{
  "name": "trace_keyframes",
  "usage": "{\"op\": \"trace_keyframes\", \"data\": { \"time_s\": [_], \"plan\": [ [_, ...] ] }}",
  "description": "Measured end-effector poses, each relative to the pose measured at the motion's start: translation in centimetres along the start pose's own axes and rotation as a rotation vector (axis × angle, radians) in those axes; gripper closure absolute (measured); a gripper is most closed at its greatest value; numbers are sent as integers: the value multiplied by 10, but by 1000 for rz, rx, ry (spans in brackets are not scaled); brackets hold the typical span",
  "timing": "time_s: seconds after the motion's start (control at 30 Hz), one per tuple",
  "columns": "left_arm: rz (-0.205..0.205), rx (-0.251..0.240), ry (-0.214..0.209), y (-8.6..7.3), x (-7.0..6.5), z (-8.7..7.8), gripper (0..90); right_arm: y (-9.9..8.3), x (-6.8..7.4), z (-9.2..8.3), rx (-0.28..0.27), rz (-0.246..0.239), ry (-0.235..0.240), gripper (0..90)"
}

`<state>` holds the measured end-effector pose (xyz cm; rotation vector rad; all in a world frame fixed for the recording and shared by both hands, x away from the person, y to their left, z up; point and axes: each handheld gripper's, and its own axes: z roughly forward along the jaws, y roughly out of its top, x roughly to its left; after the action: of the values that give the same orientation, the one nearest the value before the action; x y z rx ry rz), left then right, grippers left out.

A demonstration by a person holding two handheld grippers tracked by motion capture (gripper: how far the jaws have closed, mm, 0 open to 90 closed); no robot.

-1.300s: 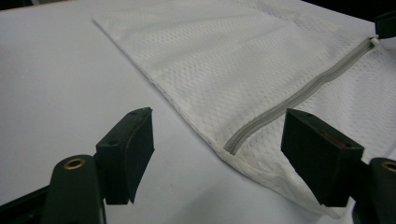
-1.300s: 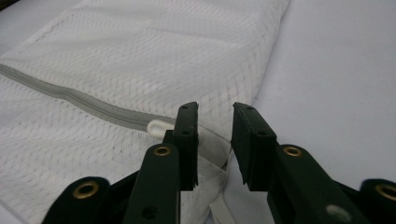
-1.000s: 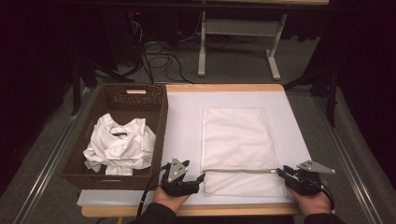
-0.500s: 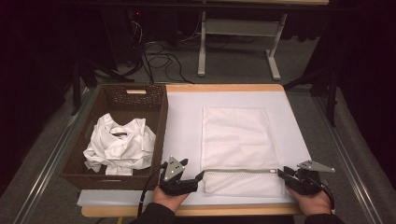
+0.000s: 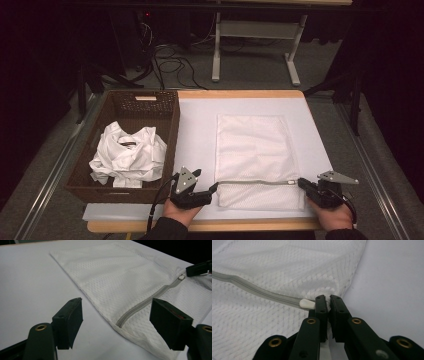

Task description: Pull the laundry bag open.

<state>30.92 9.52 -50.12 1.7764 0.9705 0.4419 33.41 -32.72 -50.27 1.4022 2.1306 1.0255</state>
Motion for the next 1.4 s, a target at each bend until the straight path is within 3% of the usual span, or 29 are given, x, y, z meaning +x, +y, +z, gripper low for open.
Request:
{"op": "trace_keyframes", "data": {
  "time_s": [0.43,0.53,0.73,1.13,1.23,1.4],
  "plan": [
    [11,-51,14,1,-2,-4,278,8,19,-25,-250,-81,-7,866],
    [5,-55,8,1,-2,-5,283,9,20,-28,-283,-101,-5,865],
    [-17,-52,5,1,-1,-4,294,8,19,-28,-276,-120,-2,865],
    [5,-32,-10,1,-11,8,327,7,20,-33,-288,-137,35,869],
    [-13,-25,-27,3,-17,18,332,7,18,-34,-287,-141,40,870],
    [9,-27,-59,10,-29,30,360,7,16,-34,-290,-133,45,870]
  ]
}}
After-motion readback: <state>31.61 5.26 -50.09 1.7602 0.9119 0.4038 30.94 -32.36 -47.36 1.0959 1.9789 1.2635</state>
